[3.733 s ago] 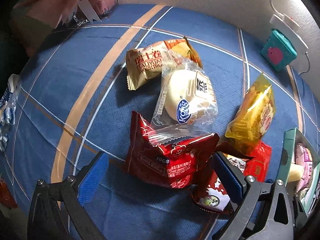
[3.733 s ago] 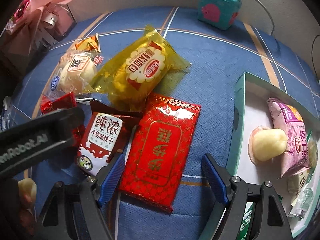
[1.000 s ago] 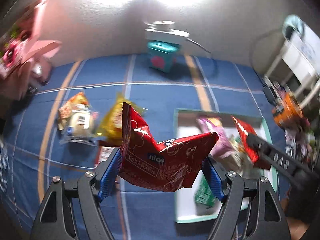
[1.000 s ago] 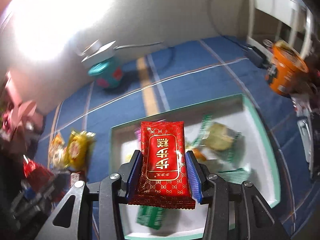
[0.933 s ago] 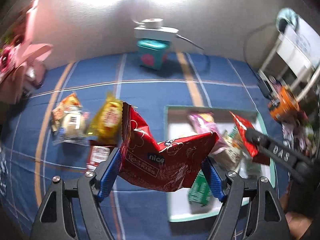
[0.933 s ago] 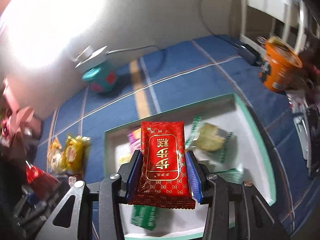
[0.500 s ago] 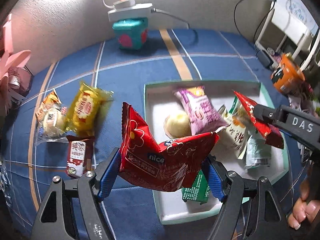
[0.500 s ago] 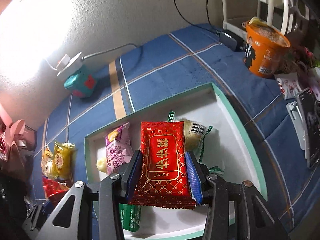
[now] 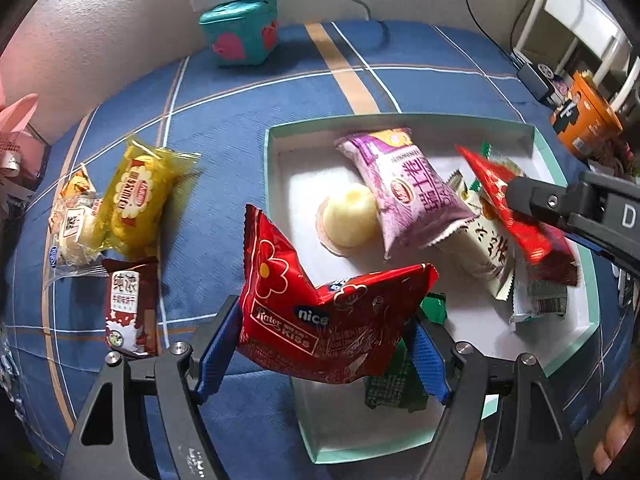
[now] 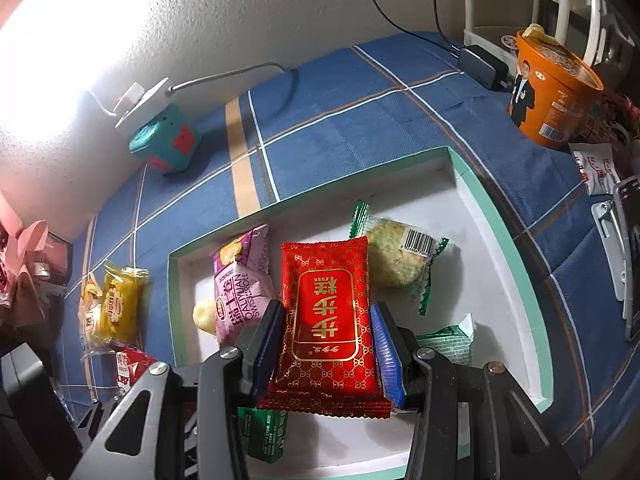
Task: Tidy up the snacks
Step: 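Carry both red packets into the tray and open both grippers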
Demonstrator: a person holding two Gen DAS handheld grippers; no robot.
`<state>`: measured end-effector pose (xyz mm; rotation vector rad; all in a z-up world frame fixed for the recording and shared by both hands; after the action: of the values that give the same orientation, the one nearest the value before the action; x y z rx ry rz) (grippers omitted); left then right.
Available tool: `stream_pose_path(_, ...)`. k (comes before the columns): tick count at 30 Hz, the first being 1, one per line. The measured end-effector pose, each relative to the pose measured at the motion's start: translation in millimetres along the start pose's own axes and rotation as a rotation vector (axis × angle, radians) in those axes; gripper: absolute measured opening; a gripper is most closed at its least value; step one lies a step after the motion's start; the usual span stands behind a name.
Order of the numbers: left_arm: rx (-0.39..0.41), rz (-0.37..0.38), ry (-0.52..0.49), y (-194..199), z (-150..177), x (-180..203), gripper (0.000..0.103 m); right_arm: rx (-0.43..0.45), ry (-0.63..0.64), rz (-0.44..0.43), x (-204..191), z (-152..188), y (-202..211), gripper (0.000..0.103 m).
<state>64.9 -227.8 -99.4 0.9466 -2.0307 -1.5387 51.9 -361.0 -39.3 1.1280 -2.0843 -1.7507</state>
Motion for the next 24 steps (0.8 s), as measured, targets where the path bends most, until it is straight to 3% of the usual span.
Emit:
stream_pose_path(14, -0.013, 0.024, -0.003, -7.1, 1.2, 5.5, 0.081, -0.017, 0.024, 0.002, -3.0, 1.5, -1.9, 0.047)
stream_pose_path(19, -0.022, 0.030, 0.026, -7.6, 2.8, 1.9, 0.086, -0.015, 0.031, 0.004, -5.3, 3.4, -0.9, 0.047)
stream_pose_path(22, -0.021, 0.028, 0.031, -5.6, 2.7, -0.8, 0.088, -0.019, 0.033, 0.004, -6.4, 3.9, -1.2, 0.050)
stream_pose_path(24, -0.020, 0.035, 0.037, -3.2, 2.8, -0.5, 0.089, -0.025, 0.036, 0.003, -6.5, 4.7, -2.4, 0.059)
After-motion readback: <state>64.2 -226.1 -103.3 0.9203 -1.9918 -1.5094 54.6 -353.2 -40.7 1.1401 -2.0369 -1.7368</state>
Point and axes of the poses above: each gripper's, at about its wrist camera, not at the fingertips, and y roughly against the way its jaws point, x to its right, z to its underside, the point moved 6 cm from there along -y, roughly the way its jaws point, and after that the axes turned 15 degrees about -y, right-handed, at the moved point
